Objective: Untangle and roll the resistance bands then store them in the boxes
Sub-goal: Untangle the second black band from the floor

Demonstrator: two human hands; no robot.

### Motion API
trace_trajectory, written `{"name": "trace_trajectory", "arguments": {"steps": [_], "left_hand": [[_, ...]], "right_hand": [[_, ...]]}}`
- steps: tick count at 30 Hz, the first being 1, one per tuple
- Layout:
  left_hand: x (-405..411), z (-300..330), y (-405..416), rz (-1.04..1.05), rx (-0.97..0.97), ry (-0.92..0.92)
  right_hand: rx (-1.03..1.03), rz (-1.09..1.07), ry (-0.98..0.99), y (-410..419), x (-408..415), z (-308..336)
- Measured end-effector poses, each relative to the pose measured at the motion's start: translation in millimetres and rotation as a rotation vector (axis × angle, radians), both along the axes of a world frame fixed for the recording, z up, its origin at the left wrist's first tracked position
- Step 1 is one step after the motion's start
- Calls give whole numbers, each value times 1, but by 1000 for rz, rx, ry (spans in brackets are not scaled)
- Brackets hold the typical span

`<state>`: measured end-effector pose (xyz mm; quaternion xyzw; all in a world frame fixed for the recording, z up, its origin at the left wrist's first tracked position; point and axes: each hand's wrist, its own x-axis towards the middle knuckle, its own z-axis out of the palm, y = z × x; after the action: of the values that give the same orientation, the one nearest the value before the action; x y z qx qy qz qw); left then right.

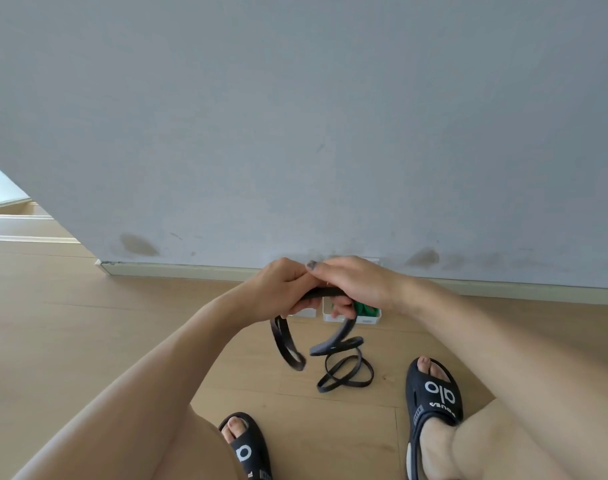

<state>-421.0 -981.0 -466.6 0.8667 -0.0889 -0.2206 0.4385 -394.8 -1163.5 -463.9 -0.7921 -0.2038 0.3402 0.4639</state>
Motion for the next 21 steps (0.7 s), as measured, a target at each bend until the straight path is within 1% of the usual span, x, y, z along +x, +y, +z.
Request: {"name": "trace_trajectory", "arguments": {"steps": [2,5,7,10,13,16,18,21], "left_hand": [[1,0,5,1,20,1],[2,0,15,7,61,17],[2,1,22,3,81,33],[1,-1,34,-12,82,35],[1,1,42,16,114,28],[-1,2,41,46,75,13],[-3,3,38,29,51,9],[-3,5,30,23,19,-6]], "right_hand": [[-71,-23,-101,-3,3,3],[-142,8,-269,-10,10,3],[-162,25,-302,-17,15,3],[-175,-8,-293,-31,22,6],[-206,-22,-264,-41,27,7],[-212,-20,-171,-44,29,3],[-215,8,-114,-44,26,2],[-147,49,10,-35,18,4]]}}
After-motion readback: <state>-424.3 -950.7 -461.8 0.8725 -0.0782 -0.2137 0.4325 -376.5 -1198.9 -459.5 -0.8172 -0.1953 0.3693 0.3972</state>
